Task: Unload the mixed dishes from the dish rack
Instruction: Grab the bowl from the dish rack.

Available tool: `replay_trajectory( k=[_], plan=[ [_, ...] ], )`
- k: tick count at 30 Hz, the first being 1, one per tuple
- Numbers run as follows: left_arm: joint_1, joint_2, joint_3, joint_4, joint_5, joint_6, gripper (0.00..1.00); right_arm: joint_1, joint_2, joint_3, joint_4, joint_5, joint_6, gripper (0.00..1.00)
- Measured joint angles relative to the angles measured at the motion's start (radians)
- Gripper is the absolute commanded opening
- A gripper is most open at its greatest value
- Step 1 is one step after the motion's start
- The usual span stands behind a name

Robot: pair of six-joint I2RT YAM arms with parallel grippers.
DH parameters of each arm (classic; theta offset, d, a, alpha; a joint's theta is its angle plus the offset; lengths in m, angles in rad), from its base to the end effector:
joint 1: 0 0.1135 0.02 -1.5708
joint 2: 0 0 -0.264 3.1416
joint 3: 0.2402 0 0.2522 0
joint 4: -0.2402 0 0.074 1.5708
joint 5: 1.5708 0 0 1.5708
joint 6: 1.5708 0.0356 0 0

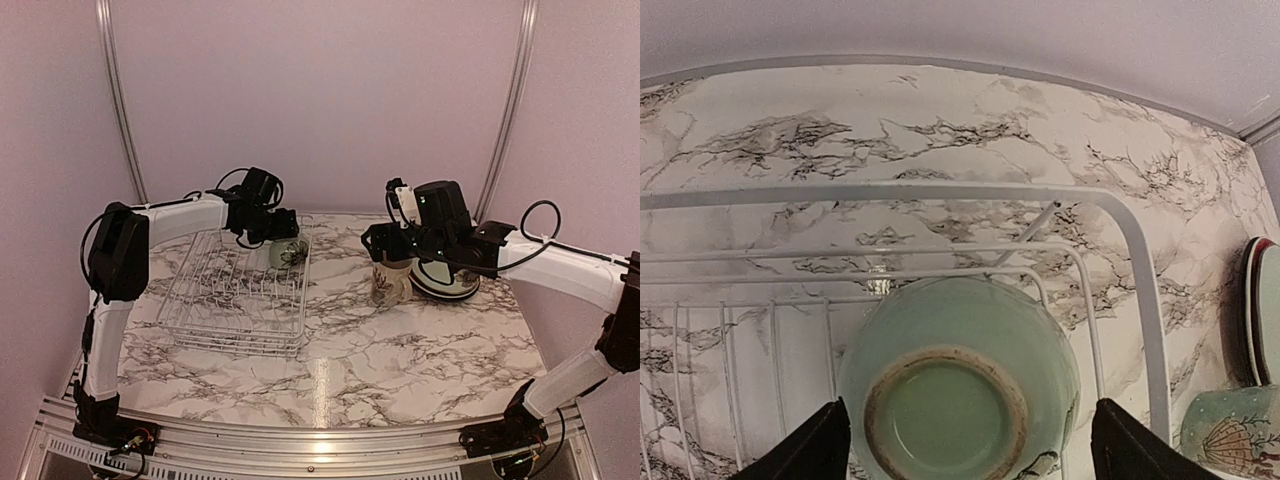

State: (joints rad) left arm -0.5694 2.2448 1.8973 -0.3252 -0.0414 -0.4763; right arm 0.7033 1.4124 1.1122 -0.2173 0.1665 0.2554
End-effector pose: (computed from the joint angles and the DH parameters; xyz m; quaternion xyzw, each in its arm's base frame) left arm 0.4398 -0.2798 0.2245 0.0329 0.9001 -0.2006 0.3853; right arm 0.2516 0.2056 0.3051 -0.1506 0.8493 0.1672 0.4776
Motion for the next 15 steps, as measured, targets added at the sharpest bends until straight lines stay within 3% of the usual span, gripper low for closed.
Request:
replay_trajectory(
  k=[6, 11, 15],
  plan=[
    [0.000, 0.013, 0.000, -0.005, 0.000, -0.015, 0.89, 0.000, -0.001, -0.015, 0.000, 0.000, 0.000, 0.91],
    [0.000, 0.014, 0.000, -0.004, 0.001, -0.027, 0.74, 0.000, -0.001, -0.018, 0.000, 0.000, 0.000, 0.91],
    [0.001, 0.023, 0.013, -0.009, 0.000, -0.034, 0.72, 0.000, -0.001, -0.018, 0.000, -0.001, 0.001, 0.91]
  ],
)
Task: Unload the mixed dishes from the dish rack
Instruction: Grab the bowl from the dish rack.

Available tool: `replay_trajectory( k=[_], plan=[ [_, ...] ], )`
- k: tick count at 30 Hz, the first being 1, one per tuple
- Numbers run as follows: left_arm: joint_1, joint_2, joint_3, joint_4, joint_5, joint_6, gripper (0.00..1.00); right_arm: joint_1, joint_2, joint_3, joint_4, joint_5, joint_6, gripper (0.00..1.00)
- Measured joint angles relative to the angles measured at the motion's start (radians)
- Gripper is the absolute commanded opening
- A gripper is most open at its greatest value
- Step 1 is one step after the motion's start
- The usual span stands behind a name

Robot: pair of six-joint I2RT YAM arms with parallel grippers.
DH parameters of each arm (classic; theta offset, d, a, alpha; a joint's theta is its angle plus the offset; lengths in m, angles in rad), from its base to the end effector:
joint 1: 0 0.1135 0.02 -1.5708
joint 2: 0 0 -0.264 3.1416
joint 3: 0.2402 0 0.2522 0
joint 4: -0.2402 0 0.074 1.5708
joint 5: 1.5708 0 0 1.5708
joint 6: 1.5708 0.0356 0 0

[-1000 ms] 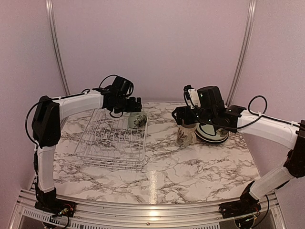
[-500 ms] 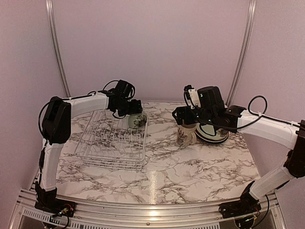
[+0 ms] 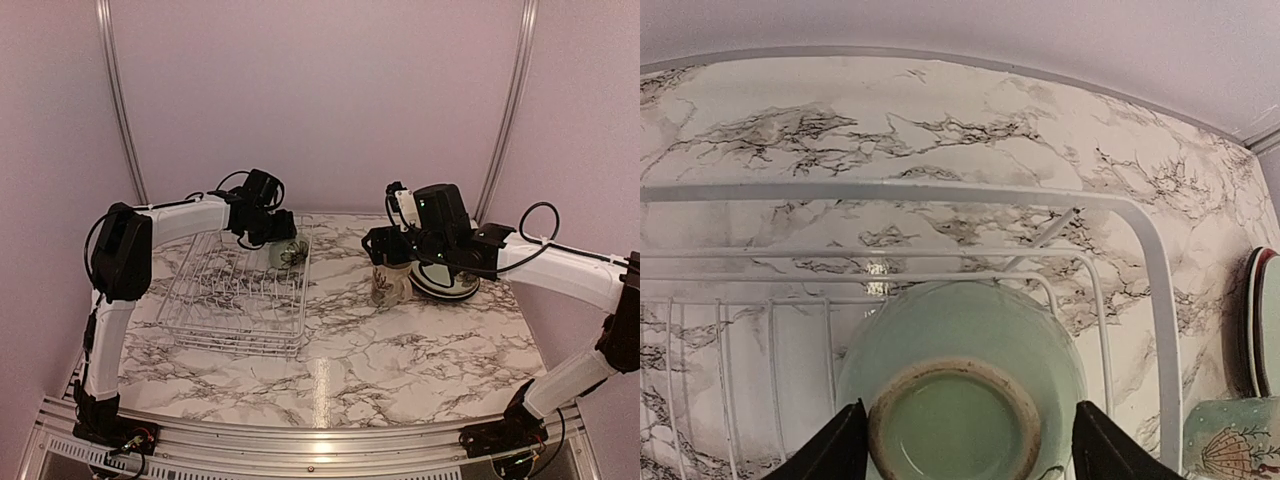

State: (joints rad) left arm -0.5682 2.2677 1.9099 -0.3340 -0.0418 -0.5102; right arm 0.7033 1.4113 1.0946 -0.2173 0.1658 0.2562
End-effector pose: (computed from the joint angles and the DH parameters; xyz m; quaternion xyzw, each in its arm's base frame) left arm 0.4427 -0.2809 0.2165 0.0174 0.9046 -0.2022 0.3747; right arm 0.2505 0.2047 0.2993 -0.1519 0.8532 0.1641 0.4712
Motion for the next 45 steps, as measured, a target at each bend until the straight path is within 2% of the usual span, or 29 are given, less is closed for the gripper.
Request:
replay_trajectory(
  k=[7, 13, 20, 33, 45],
  plan=[
    [0.006, 0.024, 0.016, -0.001, 0.003, -0.002, 0.67, 0.000, 0.000, 0.000, 0.000, 0.000, 0.000, 0.91],
    [0.008, 0.024, 0.019, -0.001, 0.003, -0.004, 0.50, 0.000, 0.000, 0.000, 0.000, 0.000, 0.000, 0.91],
    [0.008, 0.023, 0.020, 0.001, 0.003, -0.004, 0.38, 0.000, 0.000, 0.000, 0.000, -0.001, 0.000, 0.91],
    [0.011, -0.019, -0.031, 0.000, 0.004, -0.005, 0.31, 0.000, 0.000, 0.000, 0.000, -0.001, 0.001, 0.91],
    [0.091, -0.262, -0.219, 0.033, 0.072, -0.050, 0.31, 0.000, 0.000, 0.000, 0.000, -0.002, 0.001, 0.91]
  ],
)
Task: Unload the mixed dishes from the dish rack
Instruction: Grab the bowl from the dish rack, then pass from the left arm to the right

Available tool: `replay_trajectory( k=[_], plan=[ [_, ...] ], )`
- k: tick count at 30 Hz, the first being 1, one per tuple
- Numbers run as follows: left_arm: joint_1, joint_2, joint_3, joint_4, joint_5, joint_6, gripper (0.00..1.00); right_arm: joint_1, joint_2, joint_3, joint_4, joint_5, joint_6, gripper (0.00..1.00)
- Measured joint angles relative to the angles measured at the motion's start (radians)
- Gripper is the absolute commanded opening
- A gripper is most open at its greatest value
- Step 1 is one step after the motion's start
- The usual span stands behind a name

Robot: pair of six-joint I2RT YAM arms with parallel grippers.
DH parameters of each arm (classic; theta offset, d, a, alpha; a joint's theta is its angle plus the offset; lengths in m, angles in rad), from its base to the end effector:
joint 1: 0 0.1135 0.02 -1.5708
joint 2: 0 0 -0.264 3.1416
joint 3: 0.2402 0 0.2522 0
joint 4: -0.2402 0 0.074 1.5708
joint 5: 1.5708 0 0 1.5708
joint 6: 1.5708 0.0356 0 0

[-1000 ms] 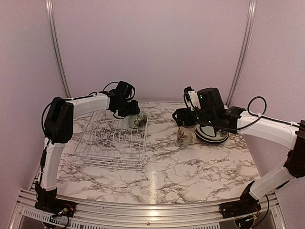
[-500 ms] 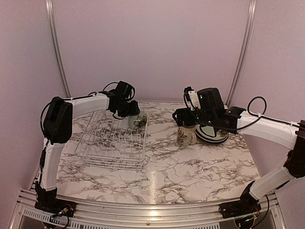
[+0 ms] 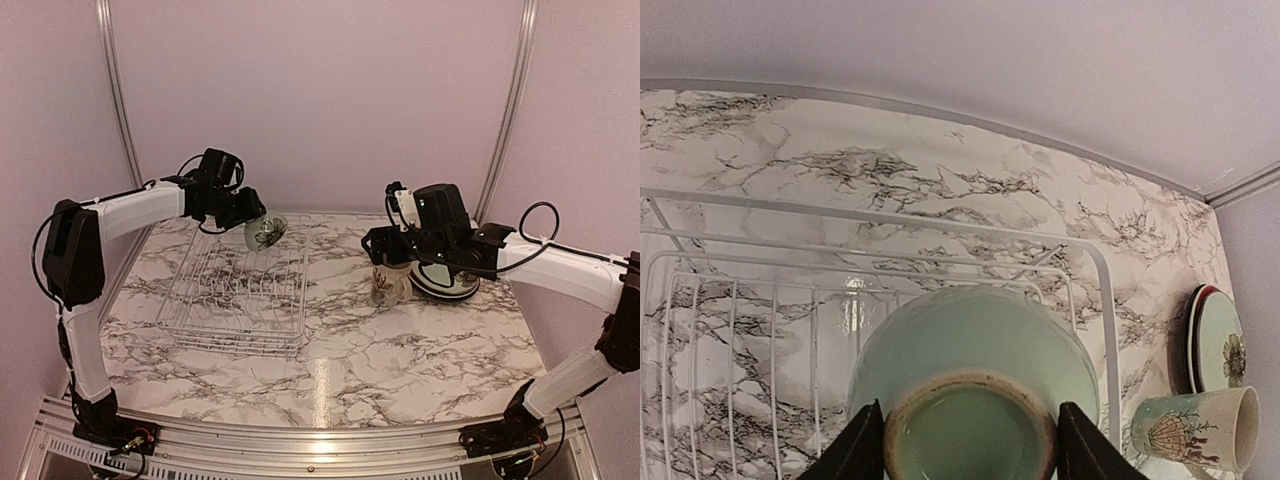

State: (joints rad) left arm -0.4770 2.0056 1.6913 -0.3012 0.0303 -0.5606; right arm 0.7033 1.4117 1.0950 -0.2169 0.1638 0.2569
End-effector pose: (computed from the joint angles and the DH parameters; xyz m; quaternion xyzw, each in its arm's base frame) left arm 0.4190 -0.2177 0.2710 -0.0301 0.8875 -0.2396 0.3925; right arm 0.2506 0.2048 0.2994 -0.1521 0.8531 0.1651 0.4710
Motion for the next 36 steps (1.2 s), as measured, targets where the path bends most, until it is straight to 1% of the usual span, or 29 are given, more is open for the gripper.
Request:
replay_trajectory(
  k=[6, 8, 14, 18, 23, 26, 29, 36],
  plan=[
    [0.039, -0.154, -0.102, 0.053, 0.024, -0.027, 0.32, 0.000, 0.029, 0.034, 0.011, -0.040, 0.007, 0.91],
    [0.044, -0.205, -0.151, 0.079, 0.055, -0.047, 0.32, 0.001, 0.054, 0.064, 0.030, -0.072, 0.019, 0.91],
    [0.048, -0.283, -0.270, 0.193, 0.163, -0.132, 0.32, 0.007, 0.150, 0.174, 0.127, -0.221, 0.088, 0.91],
    [0.048, -0.310, -0.338, 0.286, 0.228, -0.206, 0.32, 0.008, 0.245, 0.241, 0.260, -0.354, 0.190, 0.90],
    [0.049, -0.330, -0.414, 0.418, 0.294, -0.303, 0.31, 0.011, 0.372, 0.252, 0.506, -0.539, 0.375, 0.90],
    [0.049, -0.341, -0.452, 0.475, 0.312, -0.344, 0.31, 0.013, 0.443, 0.254, 0.615, -0.612, 0.465, 0.88],
    [0.049, -0.346, -0.482, 0.522, 0.327, -0.380, 0.31, 0.014, 0.497, 0.272, 0.678, -0.659, 0.526, 0.83],
    [0.037, -0.346, -0.528, 0.597, 0.340, -0.437, 0.30, 0.024, 0.560, 0.333, 0.792, -0.718, 0.619, 0.62]
  ],
)
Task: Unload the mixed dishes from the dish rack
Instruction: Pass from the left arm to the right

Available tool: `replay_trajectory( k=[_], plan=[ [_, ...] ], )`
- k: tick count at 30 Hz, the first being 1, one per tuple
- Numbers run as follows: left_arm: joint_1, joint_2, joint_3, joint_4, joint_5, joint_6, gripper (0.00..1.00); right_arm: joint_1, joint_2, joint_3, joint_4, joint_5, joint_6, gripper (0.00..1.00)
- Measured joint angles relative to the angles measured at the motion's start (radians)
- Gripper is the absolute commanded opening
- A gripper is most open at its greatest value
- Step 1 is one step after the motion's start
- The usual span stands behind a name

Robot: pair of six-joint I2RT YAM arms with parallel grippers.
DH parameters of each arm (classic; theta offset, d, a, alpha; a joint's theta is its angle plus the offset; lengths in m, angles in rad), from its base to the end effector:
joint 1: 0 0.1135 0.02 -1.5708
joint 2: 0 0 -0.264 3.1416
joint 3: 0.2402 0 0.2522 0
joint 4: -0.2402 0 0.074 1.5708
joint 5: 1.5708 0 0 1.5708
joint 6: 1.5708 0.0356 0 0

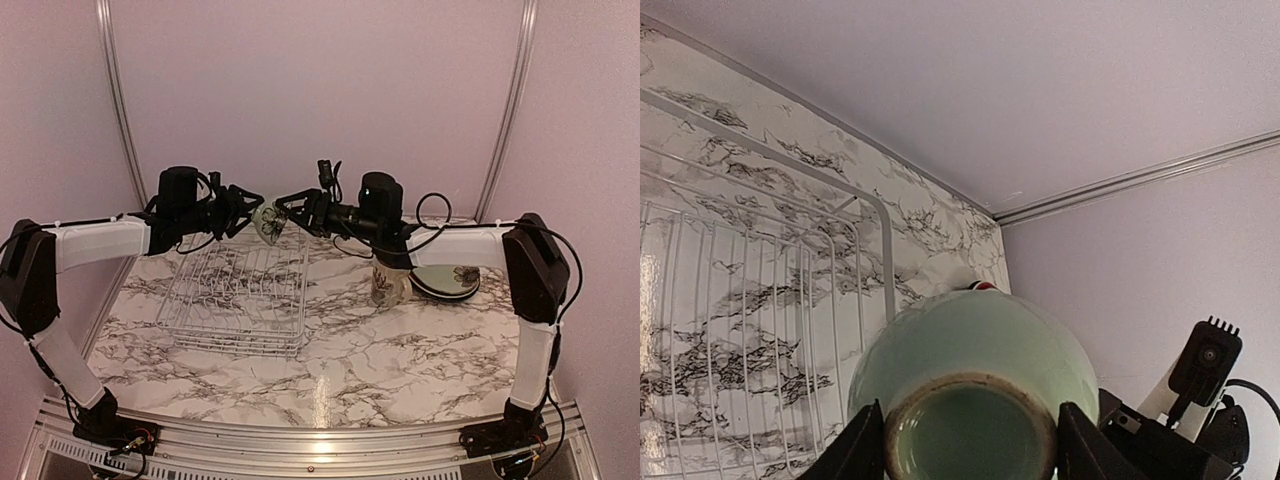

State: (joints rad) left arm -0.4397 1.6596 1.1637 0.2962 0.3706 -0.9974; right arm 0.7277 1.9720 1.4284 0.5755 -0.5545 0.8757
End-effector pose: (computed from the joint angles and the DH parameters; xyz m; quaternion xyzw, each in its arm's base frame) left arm 0.3496 -0.1787 0.2914 -0.0973 0.7635 -0.5170 0.3745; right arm 0.3370 0.3253 0.2845 -0.1466 0.6819 0.6289 0.3437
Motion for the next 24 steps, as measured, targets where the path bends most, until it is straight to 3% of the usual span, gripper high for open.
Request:
replay_trajectory(
  k=[6, 11, 13, 15, 18, 21, 24],
  plan=[
    [-0.022, -0.017, -0.016, 0.048, 0.014, -0.016, 0.30, 0.001, 0.040, 0.011, 0.053, -0.024, 0.051, 0.45],
    [-0.048, -0.041, -0.045, 0.067, 0.020, -0.018, 0.30, 0.002, 0.057, 0.017, 0.093, -0.040, 0.090, 0.12],
    [-0.057, -0.045, -0.051, 0.076, 0.023, -0.023, 0.30, 0.002, 0.057, 0.017, 0.105, -0.044, 0.103, 0.03],
    [-0.058, -0.052, -0.061, 0.100, 0.031, -0.016, 0.34, 0.000, 0.057, 0.017, 0.123, -0.056, 0.142, 0.00],
    [-0.058, -0.071, -0.072, 0.122, 0.038, -0.014, 0.52, 0.003, 0.048, 0.014, 0.151, -0.061, 0.141, 0.00],
    [-0.063, -0.097, -0.088, 0.119, 0.036, 0.003, 0.83, 0.008, 0.016, -0.016, 0.149, -0.061, 0.116, 0.00],
    [-0.071, -0.138, -0.090, 0.089, 0.006, 0.043, 0.96, 0.010, -0.048, -0.073, 0.101, -0.065, 0.053, 0.00]
  ],
)
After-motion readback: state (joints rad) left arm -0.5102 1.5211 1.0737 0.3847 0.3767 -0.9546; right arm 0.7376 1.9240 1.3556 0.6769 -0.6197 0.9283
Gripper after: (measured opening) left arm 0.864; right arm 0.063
